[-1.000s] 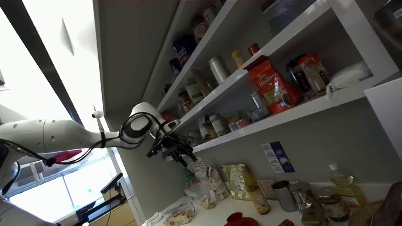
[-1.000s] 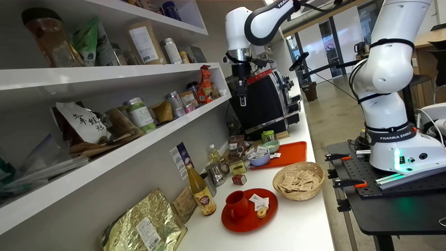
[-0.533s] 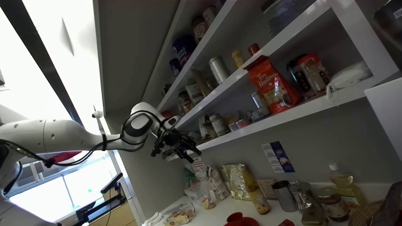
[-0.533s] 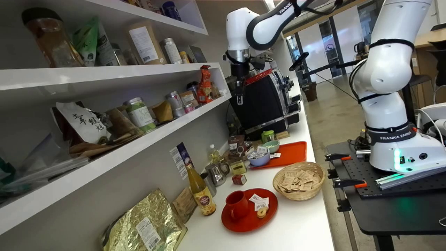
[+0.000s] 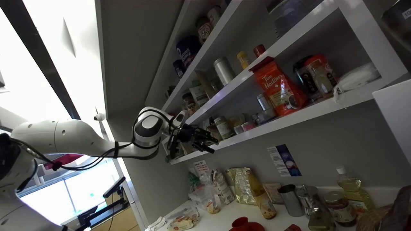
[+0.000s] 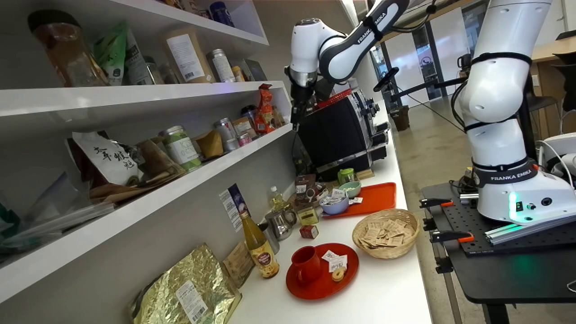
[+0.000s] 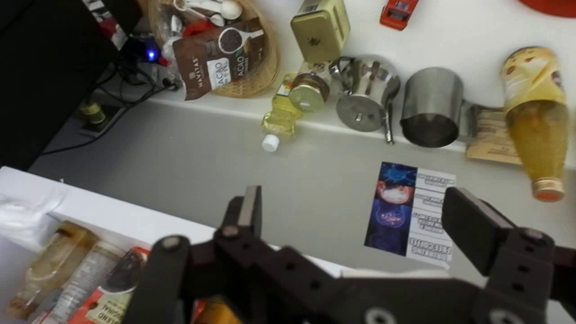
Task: Remove the orange packet from the shelf
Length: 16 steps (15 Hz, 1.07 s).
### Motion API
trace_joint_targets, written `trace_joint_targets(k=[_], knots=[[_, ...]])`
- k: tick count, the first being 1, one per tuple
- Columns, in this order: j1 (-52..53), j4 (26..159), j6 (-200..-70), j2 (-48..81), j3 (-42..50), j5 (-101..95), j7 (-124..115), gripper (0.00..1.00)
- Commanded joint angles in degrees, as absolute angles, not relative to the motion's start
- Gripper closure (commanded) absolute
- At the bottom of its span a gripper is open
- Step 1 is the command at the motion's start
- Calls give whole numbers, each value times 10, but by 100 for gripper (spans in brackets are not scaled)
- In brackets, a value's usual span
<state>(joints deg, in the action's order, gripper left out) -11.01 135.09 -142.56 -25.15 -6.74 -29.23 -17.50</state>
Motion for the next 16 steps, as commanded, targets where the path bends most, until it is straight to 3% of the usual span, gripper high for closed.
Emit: trace_joint_targets(k=[1,5,9,16], knots=[[-161,1302,-1468,-199,-99,-373,-268,0],[-193,1234,-1484,-130,-118,-516,-416,0],[-159,1148,-1457,-62,-81,-650,-560,0],[-185,1044,-1440,12,-101,-741,-692,0]])
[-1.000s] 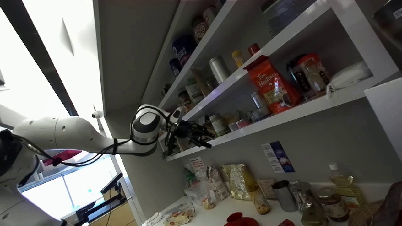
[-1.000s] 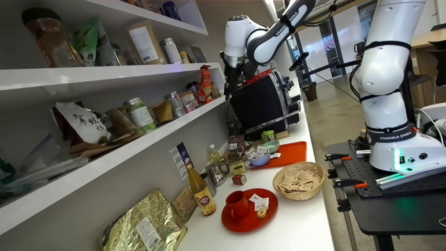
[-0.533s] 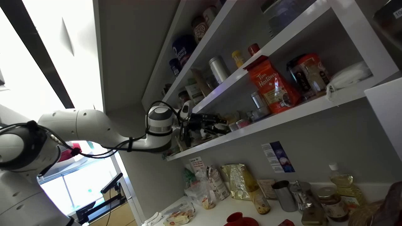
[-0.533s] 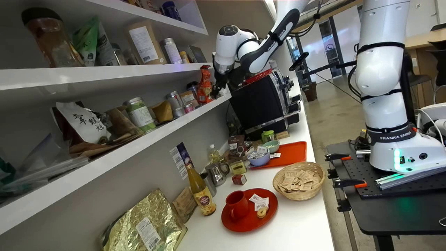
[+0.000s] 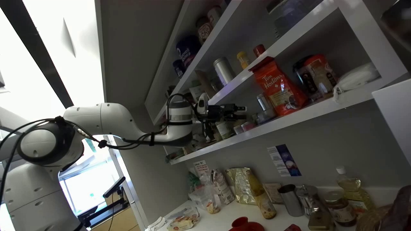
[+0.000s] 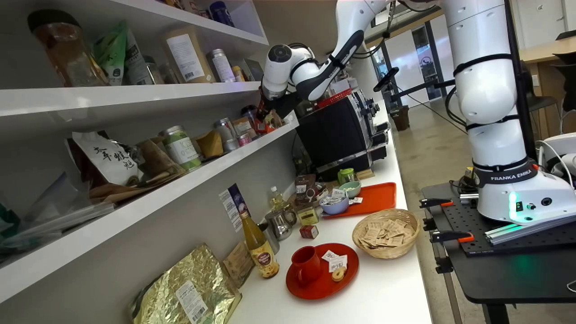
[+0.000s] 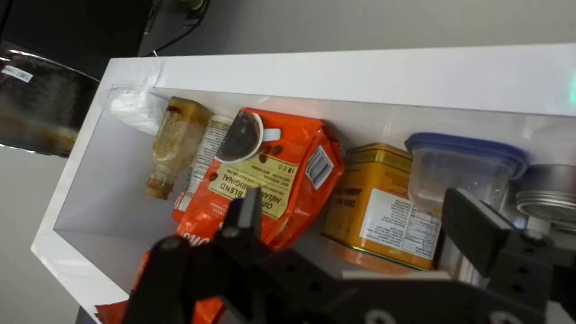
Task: Remove the orange packet from the shelf
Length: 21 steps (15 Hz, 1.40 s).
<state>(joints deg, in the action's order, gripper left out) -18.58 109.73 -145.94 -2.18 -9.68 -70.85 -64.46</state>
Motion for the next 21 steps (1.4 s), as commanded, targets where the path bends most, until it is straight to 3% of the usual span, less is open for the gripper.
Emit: trace_joint_targets(k=[1,2,7,21], knots=[[-185,1031,-1435,19,-100,-749,-702,0],[-131,1019,-1428,25,-47,-758,-711,0],[-86,969,-1392,53,-3,-804,-760,0],[-67,897,-1341,111,48,-847,-826,0]])
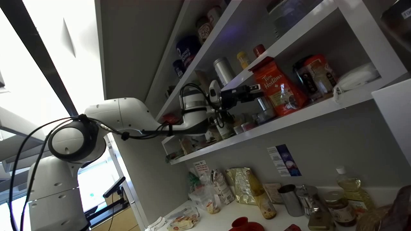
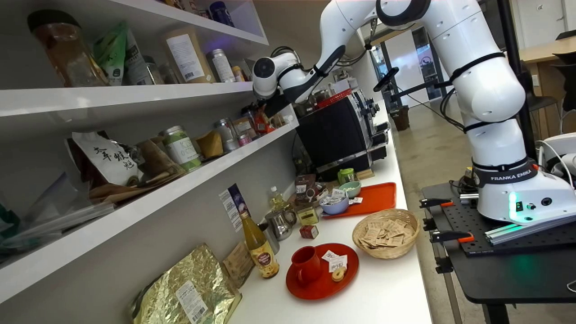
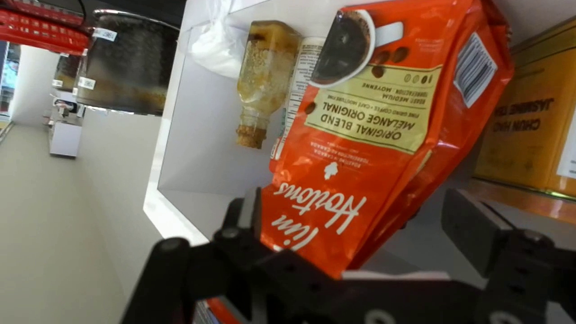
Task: Remove the orange packet from the shelf
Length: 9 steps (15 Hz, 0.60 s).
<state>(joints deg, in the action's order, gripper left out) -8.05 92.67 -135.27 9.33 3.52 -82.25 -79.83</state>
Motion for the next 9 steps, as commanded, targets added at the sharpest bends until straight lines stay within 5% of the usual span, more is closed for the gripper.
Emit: trace_joint_targets(k=[1,9], knots=[[-68,893,-1343,114,48,-850,-829,0],[-74,848,-1349,147,62,-875,-871,0]])
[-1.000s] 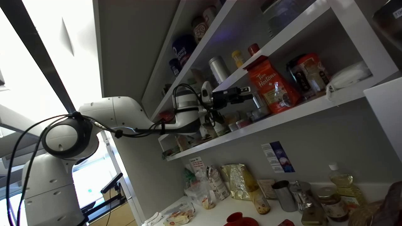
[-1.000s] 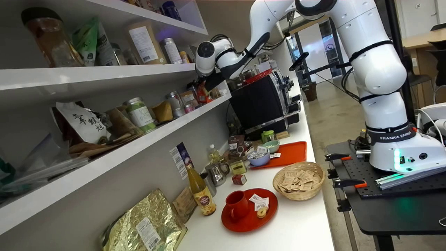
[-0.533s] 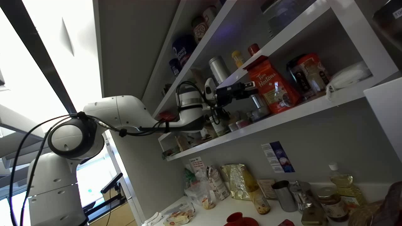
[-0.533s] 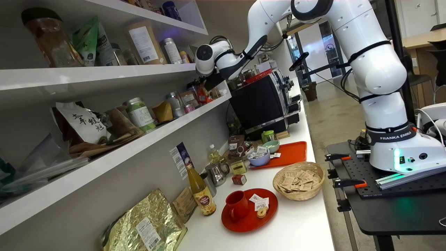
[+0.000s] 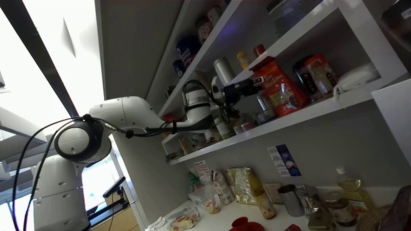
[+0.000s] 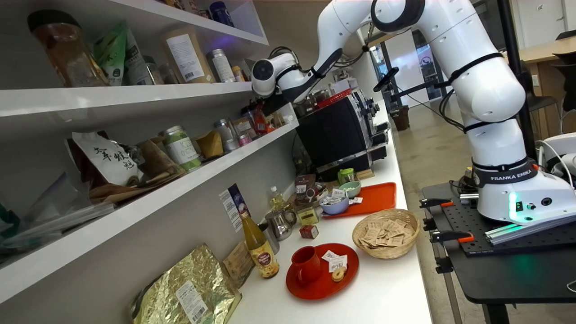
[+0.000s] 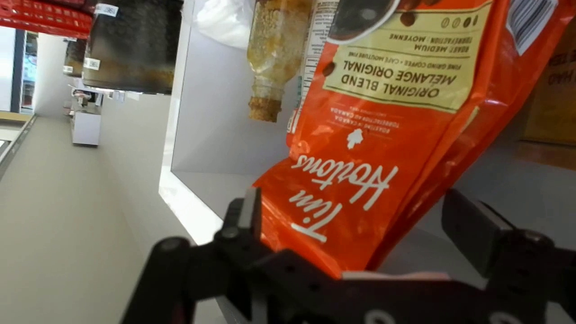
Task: Remove the orange packet from the shelf
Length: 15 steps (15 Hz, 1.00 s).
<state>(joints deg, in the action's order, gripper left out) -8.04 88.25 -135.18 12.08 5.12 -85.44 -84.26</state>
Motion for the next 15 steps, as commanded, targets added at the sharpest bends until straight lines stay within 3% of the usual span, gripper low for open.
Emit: trace_joint_targets(k=[1,3,4,6,14,15], knots=[[-75,844,-1354,152,63,-878,-874,0],[-76,837,-1359,160,64,-879,-878,0],[-77,836,-1362,163,65,-879,-881,25],[-77,835,-1367,165,65,-877,-880,32],[-78,838,-1374,160,65,-873,-875,95],[-78,839,-1374,160,65,-873,-875,97]])
